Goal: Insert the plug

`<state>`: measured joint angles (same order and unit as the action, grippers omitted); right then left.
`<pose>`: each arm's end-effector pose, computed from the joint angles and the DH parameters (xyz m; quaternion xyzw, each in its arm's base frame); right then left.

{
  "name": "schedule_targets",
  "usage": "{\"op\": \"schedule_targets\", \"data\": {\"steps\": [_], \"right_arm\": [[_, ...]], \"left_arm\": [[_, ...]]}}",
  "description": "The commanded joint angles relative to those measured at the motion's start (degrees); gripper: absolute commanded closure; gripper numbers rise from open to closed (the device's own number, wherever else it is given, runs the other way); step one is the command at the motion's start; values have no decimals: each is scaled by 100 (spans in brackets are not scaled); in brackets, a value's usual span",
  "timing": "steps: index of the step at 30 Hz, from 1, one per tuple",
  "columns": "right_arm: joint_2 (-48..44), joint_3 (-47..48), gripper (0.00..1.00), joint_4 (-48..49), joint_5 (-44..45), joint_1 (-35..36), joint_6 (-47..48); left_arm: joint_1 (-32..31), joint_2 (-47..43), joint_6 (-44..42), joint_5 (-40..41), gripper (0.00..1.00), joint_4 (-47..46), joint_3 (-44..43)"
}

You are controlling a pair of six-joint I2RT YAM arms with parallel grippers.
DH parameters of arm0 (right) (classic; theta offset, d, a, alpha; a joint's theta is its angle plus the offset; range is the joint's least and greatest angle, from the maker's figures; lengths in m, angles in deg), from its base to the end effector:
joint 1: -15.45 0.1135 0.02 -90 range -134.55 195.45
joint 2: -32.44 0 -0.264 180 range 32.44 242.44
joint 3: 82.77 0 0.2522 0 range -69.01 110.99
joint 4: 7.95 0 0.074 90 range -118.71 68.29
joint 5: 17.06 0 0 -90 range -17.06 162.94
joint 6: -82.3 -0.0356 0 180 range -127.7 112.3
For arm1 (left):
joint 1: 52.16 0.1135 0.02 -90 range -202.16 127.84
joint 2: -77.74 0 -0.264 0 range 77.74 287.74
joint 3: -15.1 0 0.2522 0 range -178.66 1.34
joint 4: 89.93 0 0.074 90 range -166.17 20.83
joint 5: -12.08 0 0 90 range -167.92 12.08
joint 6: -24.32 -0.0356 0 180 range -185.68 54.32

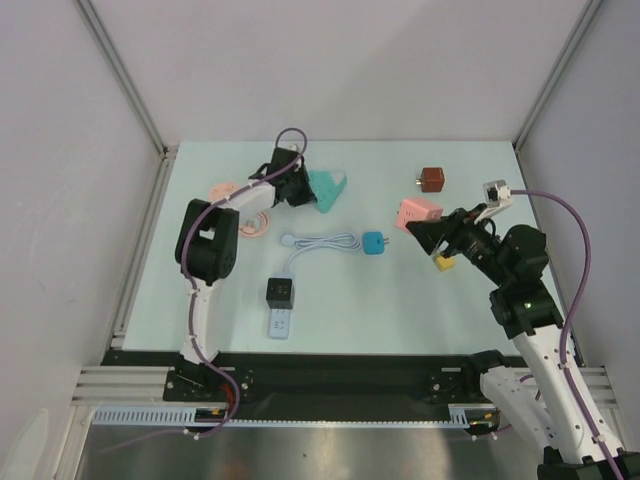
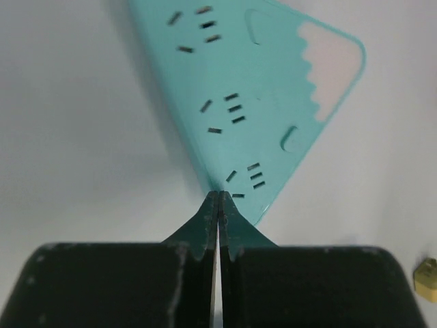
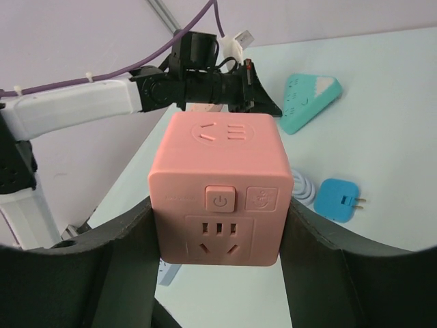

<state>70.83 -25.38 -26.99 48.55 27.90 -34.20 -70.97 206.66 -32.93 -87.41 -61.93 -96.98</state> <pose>0.1511 0.0484 0.3595 -0.0636 0.7045 0.3712 0.6016 0.4758 -0.1683 0.1689 -0.0801 0.9172 -0.2352 0.3114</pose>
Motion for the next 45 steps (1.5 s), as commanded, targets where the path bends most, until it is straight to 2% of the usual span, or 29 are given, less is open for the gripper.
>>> {"op": "schedule_targets", "data": {"steps": [1,5,8,12,15,19,26,29,36,40,43,45], "right_arm": [[-51,268,100,71,100,-14,-13],[19,294,100,-61,162,-14,110],[89,321,100,-96,171,-14,145],[160,303,100,-35,144,-14,93],[169,251,100,-17,127,-6,75],[195,242,100,-26,127,-14,163],[353,277,100,97,83,-14,224],[415,277,100,167,22,-23,224],[432,330,100,62,48,-23,330],[397,356,100,-61,74,-32,295],[458,470,100,-394,205,-23,417],[720,733,100,-701,311,-32,645]], "left_arm": [[-456,-516,319,-193,100,-158,682],[-729,-1131,363,-228,97,-614,1201],[-695,-1255,206,-132,92,-520,983],[-484,-1107,-259,316,70,-36,333],[-264,-940,-523,519,64,35,7],[52,-186,-665,712,66,219,-827],[228,1211,-955,800,69,518,-2943],[264,1573,-824,651,71,606,-3350],[272,1785,-718,247,71,624,-3342],[255,1759,-674,-52,73,974,-3194],[237,1375,-586,-307,75,1063,-2563],[211,1075,-489,-456,76,1011,-1755]]}}
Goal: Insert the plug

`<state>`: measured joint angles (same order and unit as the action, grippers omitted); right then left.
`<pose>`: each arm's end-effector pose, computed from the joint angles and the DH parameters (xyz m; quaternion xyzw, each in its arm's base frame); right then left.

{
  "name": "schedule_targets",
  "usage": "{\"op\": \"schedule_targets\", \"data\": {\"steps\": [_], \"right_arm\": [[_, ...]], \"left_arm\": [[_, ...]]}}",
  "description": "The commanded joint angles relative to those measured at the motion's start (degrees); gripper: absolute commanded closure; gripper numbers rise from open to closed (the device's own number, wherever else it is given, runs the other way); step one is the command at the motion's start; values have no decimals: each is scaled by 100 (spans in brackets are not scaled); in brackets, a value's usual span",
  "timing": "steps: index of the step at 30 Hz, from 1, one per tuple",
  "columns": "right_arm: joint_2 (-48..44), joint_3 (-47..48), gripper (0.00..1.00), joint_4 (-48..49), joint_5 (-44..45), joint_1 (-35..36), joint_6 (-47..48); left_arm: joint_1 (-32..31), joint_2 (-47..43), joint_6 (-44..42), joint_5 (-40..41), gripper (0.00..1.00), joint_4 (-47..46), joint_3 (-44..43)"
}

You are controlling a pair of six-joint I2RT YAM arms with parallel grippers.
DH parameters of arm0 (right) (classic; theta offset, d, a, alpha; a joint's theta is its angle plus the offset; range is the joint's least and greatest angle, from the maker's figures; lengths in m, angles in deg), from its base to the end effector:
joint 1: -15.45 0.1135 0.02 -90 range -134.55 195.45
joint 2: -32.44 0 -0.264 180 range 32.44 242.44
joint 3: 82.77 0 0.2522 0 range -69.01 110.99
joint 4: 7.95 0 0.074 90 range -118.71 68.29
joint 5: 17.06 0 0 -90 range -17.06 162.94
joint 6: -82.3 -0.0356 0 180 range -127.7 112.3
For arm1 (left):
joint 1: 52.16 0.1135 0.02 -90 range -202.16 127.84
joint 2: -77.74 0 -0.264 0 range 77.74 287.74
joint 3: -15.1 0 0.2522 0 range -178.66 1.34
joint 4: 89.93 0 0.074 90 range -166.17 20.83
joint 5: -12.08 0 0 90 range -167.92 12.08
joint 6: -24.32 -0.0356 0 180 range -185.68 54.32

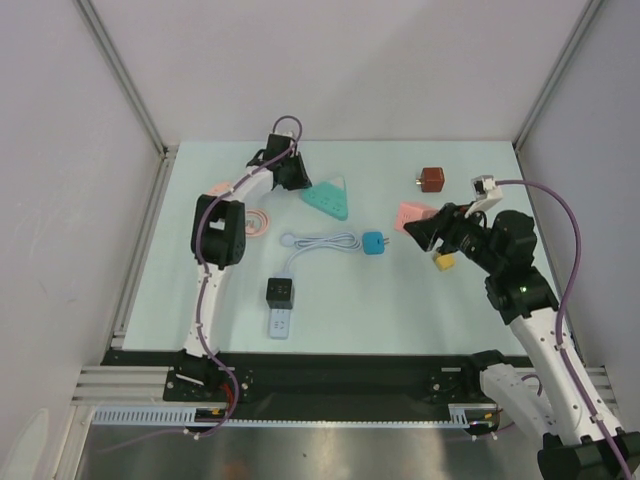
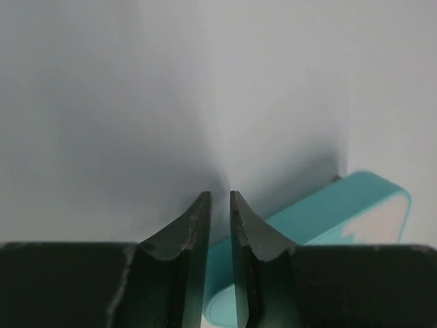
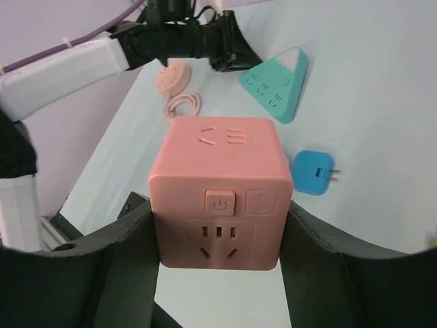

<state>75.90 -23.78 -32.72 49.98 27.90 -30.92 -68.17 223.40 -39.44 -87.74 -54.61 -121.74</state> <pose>0.1696 0.0517 0.3455 -0.0583 0.7553 0.3388 0.5579 0.5419 -0.1618 0.1478 -0.0486 0.9169 -0.2134 0.3337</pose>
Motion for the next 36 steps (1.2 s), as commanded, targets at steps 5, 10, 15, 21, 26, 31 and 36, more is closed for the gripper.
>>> {"op": "schedule_targets", "data": {"steps": [5,10,15,21,26,31,36], "right_arm": [[1005,1373,100,-1227,538,-23,573],[2443,2620,100,-2115,1081,265,941],[3922,4044,100,-2897,1619,811,1399],[5715,5662,100,-3487,1312,1276,2268],[6524,6225,100,-3409,820,1603,3007],[7367,6778,100,-3654,531,1647,3560],[7958,7385,100,-4040,424,1656,3658]], "left_arm": [[-288,-1652,144,-599,75,-256,2583],[-447,-2156,373,-995,75,-1082,3667],[-447,-2366,330,-1101,71,-1058,3643],[26,-3200,188,-599,60,-461,3677],[318,-4692,6,-819,52,-389,4527],[318,-5829,-470,-1319,1,-223,5626],[318,-6523,-708,-1452,0,15,6138]]}}
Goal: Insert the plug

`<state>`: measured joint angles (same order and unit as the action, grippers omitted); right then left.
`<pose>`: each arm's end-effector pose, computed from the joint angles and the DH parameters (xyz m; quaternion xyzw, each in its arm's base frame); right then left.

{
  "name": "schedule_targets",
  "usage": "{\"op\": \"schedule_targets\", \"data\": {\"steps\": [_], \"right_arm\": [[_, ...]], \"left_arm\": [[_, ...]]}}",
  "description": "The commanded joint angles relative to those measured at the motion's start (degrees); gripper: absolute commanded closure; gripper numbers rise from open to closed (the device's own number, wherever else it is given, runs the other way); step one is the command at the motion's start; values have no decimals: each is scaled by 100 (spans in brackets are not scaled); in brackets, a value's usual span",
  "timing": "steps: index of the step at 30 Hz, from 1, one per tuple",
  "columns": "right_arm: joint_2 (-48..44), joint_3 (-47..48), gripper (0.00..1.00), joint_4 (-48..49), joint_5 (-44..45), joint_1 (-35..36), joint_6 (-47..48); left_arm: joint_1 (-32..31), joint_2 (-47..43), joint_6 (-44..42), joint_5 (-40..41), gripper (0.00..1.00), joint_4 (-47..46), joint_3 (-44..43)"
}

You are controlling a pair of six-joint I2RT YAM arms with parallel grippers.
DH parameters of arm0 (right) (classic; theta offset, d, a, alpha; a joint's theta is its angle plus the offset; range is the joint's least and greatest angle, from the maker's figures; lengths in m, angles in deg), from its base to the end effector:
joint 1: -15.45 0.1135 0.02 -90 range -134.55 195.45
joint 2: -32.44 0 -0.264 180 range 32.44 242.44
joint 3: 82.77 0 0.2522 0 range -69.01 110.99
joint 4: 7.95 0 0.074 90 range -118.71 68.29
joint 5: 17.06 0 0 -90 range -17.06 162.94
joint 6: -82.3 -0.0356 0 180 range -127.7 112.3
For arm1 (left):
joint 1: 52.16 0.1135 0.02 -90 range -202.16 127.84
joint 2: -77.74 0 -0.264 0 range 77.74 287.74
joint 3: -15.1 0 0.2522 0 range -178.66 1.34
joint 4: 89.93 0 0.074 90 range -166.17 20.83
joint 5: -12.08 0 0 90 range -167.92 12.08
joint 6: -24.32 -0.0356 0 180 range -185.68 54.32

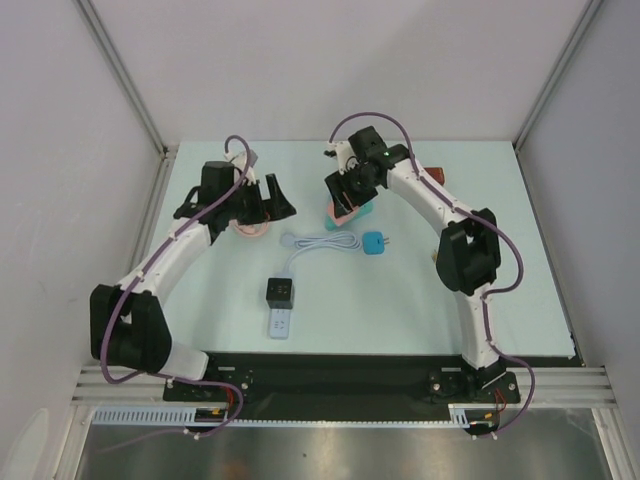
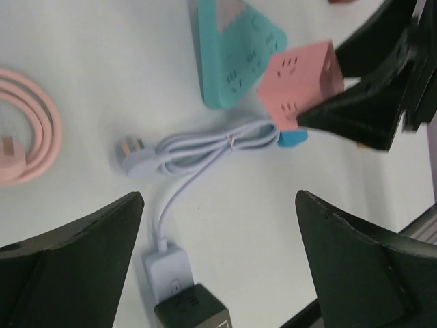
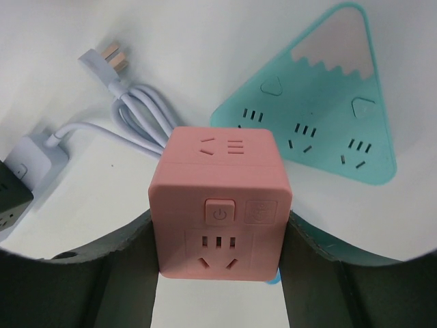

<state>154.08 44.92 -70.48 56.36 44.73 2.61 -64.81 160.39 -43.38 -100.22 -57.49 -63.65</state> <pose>0.4041 0.2382 0.2747 -0.3600 0.8774 0.1832 0.2587 0.3132 -0.0841 0.2948 0.0133 0.8797 -0.2976 0.3706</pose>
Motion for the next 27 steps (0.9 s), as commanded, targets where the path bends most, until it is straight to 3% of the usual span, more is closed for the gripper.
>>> {"op": "schedule_targets", "data": {"steps": [1,6,14,27], "right_arm": [[210,673,100,-299,-232,-36,305],[676,1017,100,-554,-284,-45,191],[966,1263,100,-519,-452,-150,-327],[914,1149,100,-62,41,-150,-653]], "left_arm": [[-19,-336,-314,-178,0,303,399],[-19,-855,-227,42,0,59,698],[-19,-935,-86,-160,0,-66,804],[8,-1049,-104,-11,0,-40,804]]}}
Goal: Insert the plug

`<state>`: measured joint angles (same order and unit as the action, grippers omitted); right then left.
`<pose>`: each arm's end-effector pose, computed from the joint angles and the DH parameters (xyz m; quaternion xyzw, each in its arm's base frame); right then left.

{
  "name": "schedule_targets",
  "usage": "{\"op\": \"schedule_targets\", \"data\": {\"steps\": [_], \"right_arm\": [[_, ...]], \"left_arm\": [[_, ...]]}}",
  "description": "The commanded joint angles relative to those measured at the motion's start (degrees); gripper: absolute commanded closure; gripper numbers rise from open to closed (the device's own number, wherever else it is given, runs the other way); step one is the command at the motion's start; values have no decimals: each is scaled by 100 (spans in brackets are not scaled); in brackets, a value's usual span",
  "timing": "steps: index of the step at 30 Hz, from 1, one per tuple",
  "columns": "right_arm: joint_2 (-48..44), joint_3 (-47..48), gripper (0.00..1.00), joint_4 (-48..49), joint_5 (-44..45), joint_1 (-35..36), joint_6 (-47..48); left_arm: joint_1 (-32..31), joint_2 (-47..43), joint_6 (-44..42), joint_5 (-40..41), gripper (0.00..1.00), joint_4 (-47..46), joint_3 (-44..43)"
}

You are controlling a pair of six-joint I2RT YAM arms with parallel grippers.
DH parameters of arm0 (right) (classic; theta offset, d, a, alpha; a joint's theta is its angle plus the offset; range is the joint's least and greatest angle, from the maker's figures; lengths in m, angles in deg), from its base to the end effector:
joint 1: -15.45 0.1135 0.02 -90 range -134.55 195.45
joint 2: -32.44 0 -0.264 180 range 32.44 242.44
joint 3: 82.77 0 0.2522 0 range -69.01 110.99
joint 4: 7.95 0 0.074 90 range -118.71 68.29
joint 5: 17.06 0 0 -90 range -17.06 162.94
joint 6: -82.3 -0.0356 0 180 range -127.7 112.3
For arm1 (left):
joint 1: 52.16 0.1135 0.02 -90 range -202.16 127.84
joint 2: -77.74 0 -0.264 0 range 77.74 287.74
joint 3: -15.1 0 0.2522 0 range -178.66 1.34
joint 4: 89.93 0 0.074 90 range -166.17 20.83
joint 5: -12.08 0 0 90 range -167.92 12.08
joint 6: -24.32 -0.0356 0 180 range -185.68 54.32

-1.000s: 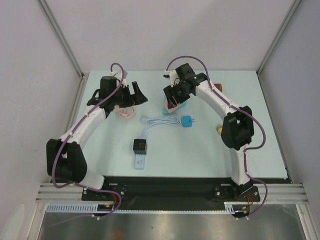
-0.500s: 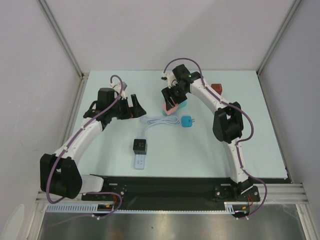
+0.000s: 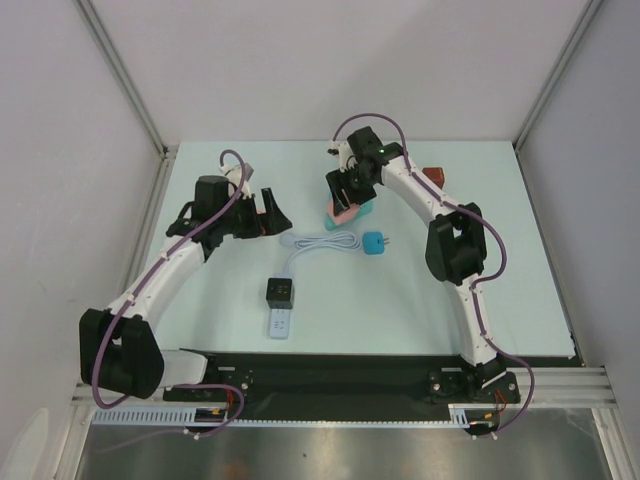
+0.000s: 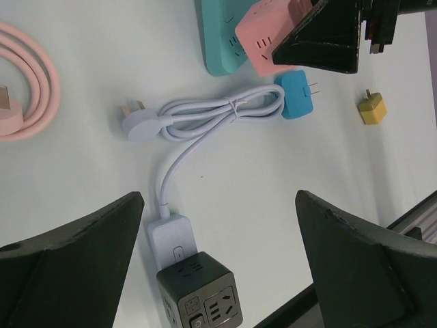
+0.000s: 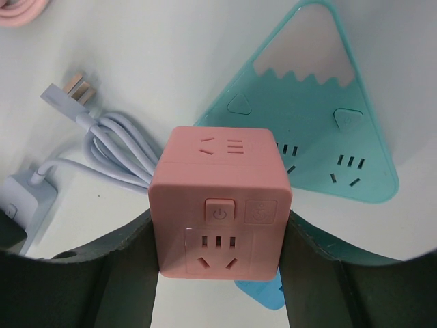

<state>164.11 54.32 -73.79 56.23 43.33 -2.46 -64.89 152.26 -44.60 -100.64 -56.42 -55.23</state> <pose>0.4371 0.2428 0.2405 -0.3082 0.9064 0.1873 0.2201 0.2755 -0.0763 0.2842 0.0225 0.8840 -0.2948 0.3620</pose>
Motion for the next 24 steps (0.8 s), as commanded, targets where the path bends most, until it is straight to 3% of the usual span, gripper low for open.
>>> {"op": "schedule_targets", "data": {"steps": [1,24], "right_arm": [[-90,218,100,277,54,-11,-154],[-107,-81,100,347,274,104,-269]], "left_arm": [[25,-236,19,31,0,-155,-29],[51,-333,36,92,0,-155,-11]]}}
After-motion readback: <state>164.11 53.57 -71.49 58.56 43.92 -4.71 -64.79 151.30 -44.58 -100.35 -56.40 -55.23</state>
